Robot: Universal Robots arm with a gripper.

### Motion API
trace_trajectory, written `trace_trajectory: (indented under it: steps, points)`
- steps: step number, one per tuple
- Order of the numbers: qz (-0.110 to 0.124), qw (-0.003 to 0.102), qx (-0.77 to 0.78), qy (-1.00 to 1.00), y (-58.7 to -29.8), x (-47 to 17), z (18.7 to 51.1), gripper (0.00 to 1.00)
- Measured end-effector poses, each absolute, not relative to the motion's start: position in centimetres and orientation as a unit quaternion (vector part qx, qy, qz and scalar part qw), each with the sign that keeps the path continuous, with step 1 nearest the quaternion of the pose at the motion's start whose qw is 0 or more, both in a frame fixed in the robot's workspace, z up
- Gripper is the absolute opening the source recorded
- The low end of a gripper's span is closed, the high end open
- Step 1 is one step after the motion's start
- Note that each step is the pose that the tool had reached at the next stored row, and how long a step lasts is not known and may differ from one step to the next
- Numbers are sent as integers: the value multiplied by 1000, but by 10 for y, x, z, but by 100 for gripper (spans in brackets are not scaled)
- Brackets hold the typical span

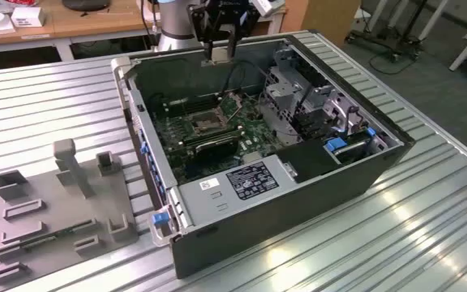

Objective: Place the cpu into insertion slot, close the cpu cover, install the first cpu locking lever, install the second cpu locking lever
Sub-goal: 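Place the cpu into insertion slot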

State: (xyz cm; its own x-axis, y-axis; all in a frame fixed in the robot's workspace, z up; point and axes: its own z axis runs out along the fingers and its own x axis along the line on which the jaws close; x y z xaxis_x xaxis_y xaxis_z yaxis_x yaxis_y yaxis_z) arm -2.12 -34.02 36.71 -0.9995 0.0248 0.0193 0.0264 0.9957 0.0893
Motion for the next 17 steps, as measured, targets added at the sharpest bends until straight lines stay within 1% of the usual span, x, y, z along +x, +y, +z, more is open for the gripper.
trace_trajectory:
  steps: [17]
  points:
    - [-45,9,-13,-999,-340,-27,363,54]
